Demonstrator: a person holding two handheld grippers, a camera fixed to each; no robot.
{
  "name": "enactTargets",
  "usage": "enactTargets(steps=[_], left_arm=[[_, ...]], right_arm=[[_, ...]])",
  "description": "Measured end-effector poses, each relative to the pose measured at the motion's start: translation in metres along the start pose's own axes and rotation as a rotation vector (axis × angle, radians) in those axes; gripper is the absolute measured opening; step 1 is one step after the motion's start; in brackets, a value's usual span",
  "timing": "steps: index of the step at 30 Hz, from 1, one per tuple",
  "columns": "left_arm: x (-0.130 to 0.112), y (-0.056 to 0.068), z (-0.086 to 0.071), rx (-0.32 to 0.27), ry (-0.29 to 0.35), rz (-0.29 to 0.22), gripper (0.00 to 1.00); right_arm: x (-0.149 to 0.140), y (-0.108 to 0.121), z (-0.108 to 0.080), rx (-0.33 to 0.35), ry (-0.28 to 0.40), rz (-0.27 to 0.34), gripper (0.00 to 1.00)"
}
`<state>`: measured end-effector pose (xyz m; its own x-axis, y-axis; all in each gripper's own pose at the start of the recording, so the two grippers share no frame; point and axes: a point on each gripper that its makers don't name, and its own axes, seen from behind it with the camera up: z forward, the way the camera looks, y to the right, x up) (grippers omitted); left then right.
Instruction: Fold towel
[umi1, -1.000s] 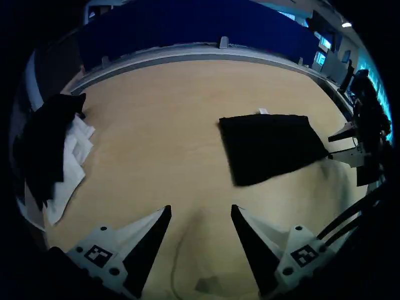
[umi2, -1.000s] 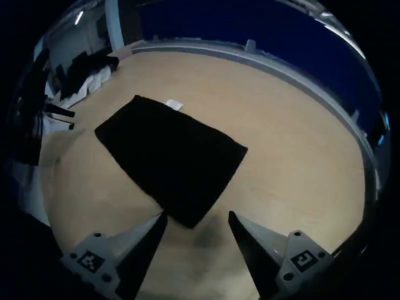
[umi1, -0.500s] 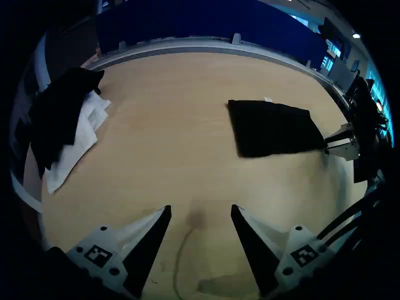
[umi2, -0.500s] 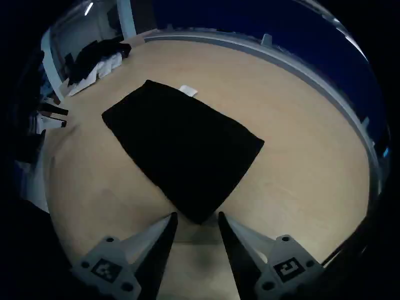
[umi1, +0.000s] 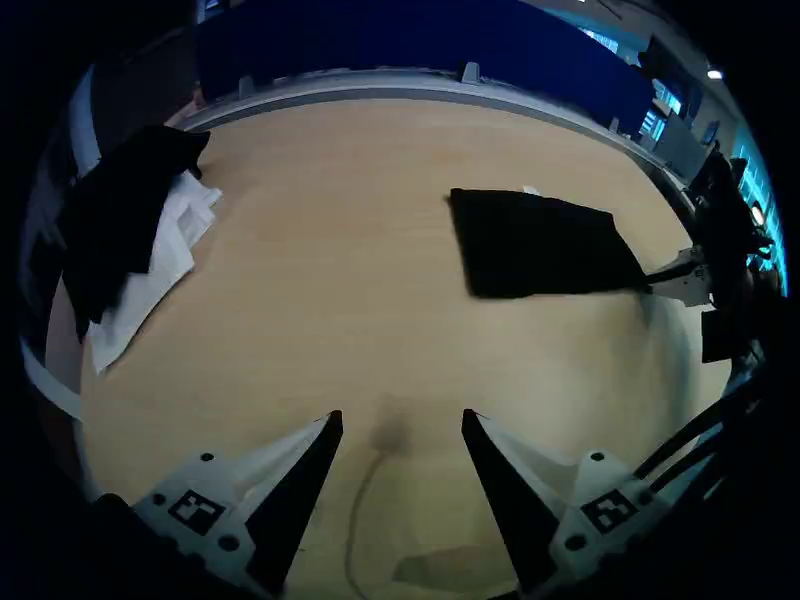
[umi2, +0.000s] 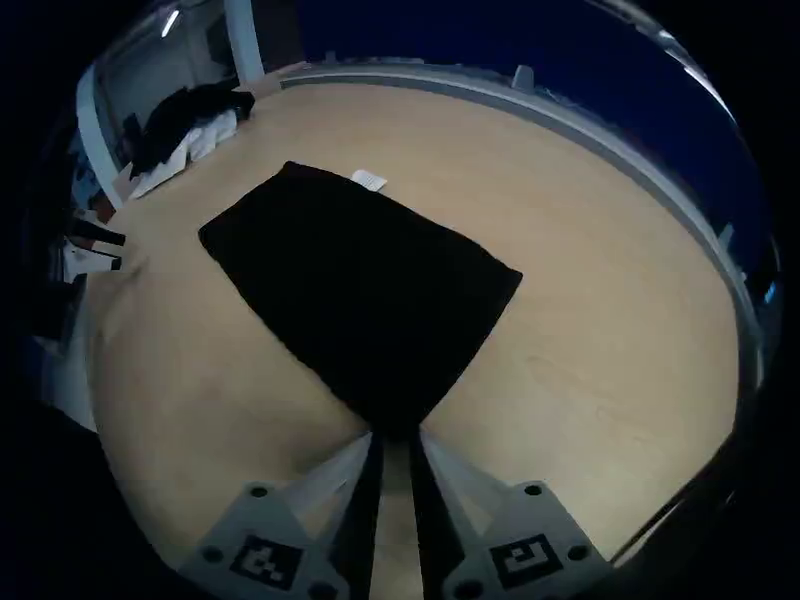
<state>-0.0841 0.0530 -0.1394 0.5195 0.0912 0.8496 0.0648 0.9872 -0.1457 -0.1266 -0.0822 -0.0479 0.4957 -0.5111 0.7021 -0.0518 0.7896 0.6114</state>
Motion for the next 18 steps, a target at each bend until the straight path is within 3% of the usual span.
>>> enactTargets(steps=[6, 18], left_arm=[[-0.0054, 0.0027, -0.0008, -0.003, -0.006, -0.005, 0.88], [-0.0087, 0.0048, 0.0009, -0.007, -0.008, -0.012, 0.88]], right_arm=[[0.0008, -0.0010, 0.0004, -0.005, 0.005, 0.001, 0.10], [0.0034, -0.0024, -0.0013, -0.002, 0.016, -0.018, 0.10]])
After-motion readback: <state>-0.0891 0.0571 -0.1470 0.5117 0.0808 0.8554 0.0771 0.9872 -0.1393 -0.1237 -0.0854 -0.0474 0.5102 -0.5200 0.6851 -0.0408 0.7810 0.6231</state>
